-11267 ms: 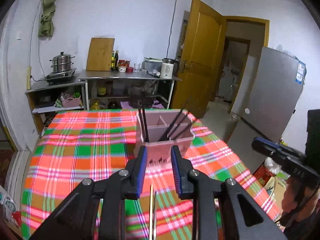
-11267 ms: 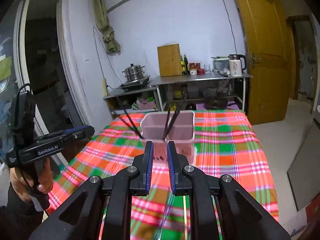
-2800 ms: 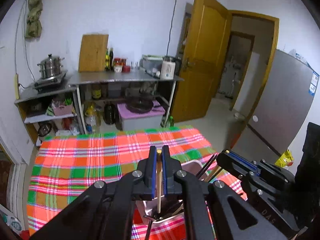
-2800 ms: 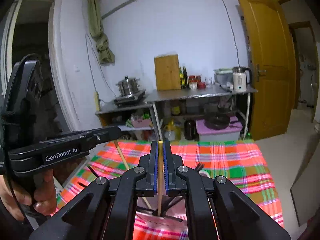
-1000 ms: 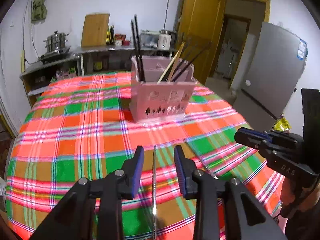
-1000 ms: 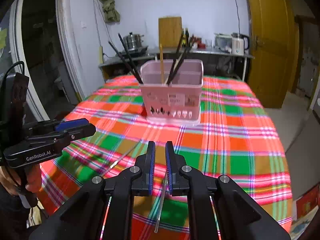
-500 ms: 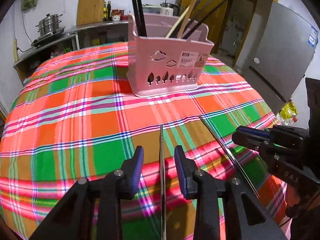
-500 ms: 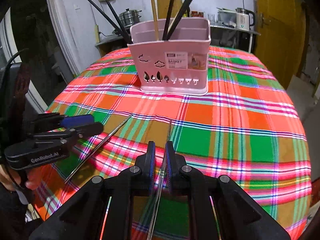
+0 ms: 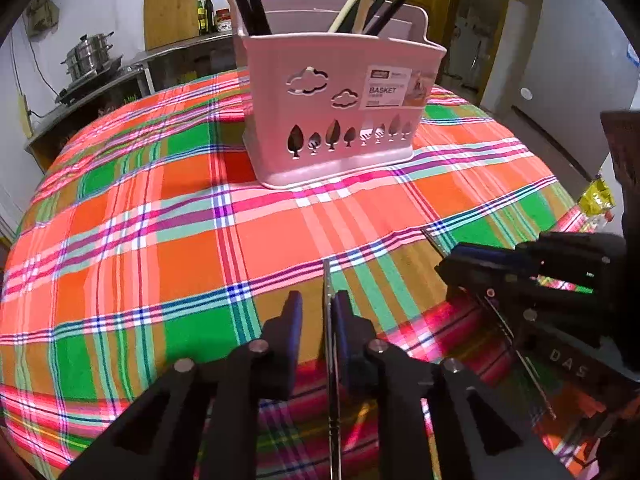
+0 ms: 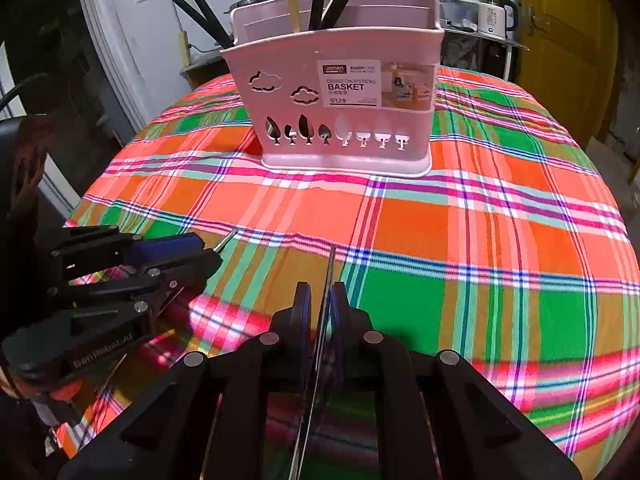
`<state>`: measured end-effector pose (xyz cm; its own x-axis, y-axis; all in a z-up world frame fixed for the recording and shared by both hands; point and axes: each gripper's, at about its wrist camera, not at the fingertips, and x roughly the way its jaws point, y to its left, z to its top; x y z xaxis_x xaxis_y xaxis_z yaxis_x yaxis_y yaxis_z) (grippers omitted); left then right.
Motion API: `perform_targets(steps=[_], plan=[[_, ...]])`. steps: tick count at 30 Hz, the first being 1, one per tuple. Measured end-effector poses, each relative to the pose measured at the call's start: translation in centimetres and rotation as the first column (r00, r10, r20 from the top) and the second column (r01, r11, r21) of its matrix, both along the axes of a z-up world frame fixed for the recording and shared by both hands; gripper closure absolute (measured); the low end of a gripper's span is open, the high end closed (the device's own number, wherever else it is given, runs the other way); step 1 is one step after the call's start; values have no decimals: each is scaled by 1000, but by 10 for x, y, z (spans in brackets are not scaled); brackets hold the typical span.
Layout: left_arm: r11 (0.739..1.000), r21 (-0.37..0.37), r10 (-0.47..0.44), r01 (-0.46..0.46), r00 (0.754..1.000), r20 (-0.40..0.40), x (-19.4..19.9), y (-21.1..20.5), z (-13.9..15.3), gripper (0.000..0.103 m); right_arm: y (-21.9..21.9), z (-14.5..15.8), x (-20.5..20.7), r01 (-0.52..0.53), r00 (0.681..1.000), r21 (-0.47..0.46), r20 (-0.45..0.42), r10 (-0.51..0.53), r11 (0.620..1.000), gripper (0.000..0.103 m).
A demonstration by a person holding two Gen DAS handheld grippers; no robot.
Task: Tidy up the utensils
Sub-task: 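Lower both tools to the cloth and grasp a metal chopstick with each, then lift both held metal chopsticks up over the pink basket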
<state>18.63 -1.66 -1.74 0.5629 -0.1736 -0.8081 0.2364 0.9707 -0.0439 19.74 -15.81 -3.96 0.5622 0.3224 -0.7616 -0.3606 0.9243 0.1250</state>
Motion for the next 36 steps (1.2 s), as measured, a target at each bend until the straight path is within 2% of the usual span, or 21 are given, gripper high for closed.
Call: perform_targets(steps=[4,11,19,28,36], plan=[[1000,8,9,-9,1000,2,1,0,0,98,7,0,2,-7,1000,-43,8,7,999,98],[999,-33,25,-25,1000,3,2,8,9,98,5,9,2,-12,1000,-10,13,12,1000,99],[997,-80,27,-20,995,94,-3,21,59,98,-4,51,-8,-6,994,42,107,2,999,99],[994,-112,34,-10,977,212,-13,30,118,98,-12,106,-27,-4,969,87,248,-17,996,99],[993,-118,33,-5,971,235,-17,30,130,98,-23,124,-38,6,953,118,300,-41,993,99]])
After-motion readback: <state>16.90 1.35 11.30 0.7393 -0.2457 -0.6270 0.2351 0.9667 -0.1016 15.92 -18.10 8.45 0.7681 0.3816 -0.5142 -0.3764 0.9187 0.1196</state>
